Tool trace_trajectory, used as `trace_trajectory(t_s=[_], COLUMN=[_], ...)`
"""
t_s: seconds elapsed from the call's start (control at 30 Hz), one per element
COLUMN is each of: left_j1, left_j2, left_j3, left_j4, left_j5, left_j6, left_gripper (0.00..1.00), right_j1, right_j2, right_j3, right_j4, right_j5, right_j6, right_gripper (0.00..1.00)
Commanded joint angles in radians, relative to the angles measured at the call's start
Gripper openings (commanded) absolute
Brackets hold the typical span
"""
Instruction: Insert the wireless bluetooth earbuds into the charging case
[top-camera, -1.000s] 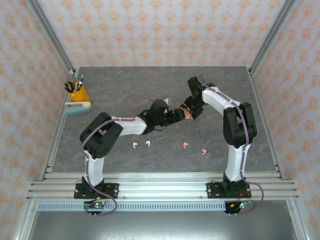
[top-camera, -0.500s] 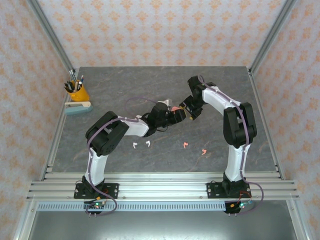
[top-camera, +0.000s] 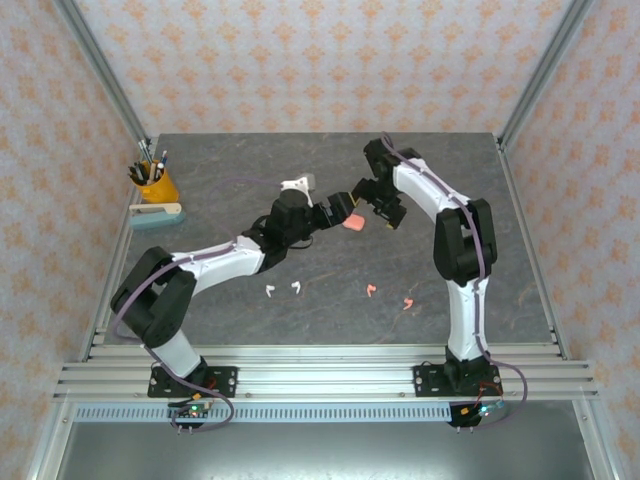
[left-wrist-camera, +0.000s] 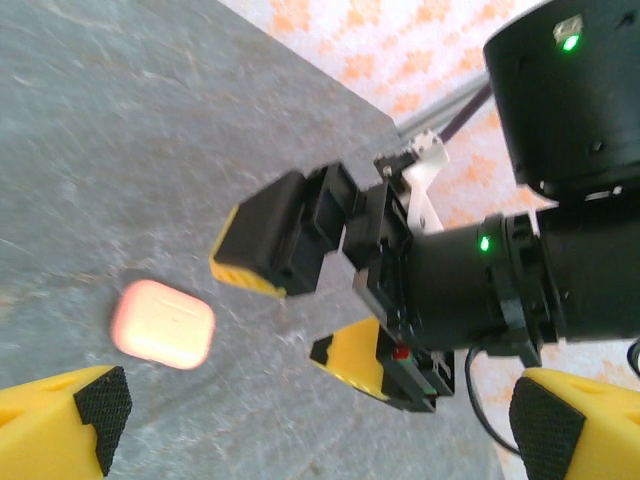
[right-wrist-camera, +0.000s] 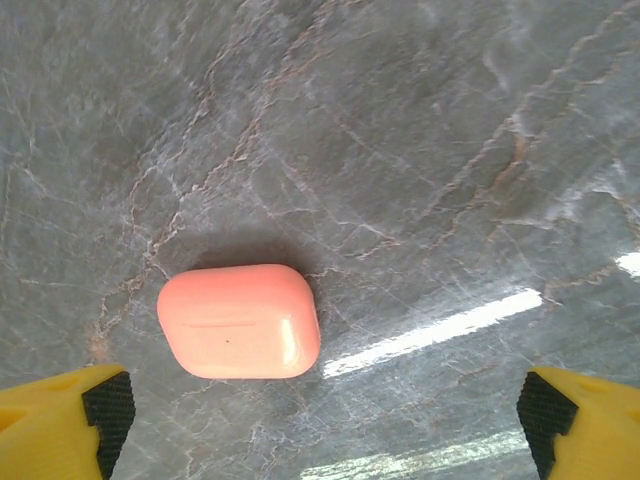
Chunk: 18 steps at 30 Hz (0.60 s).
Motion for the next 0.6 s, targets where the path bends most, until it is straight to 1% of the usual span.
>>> trace_trajectory(t_s=[0.0,0.17,0.33,0.57], left_j1=[0.029,0.075,0.099,0.116], left_j2=[-0.021,-0.049,-0.070,-0.094], left_j3=[-0.010,-0.048,-0.071,-0.092], left_j4=[-0.137,-0.136,-0.147,-0.147], left_j5=[-0.078,-0.082,-0.081,-0.073], left_j6=[0.025,-0.011,-0.017,-0.019], left_gripper=[1.00,1.00,1.00,1.00], right_j1=[0.038,0.077,0.096,0.115], right_j2=[0.059,0.151,0.199,0.270], right_j3=[0.094,0.224,0.277,0.347], right_j4=[-0.139,-0.226,-0.242,-0.268], right_j5=[0.080,0.093,0.082,0.087], right_j6=[-0.078,-0.090,-0.069,-0.085], right_gripper=[1.00,0.96,0.93,0.92])
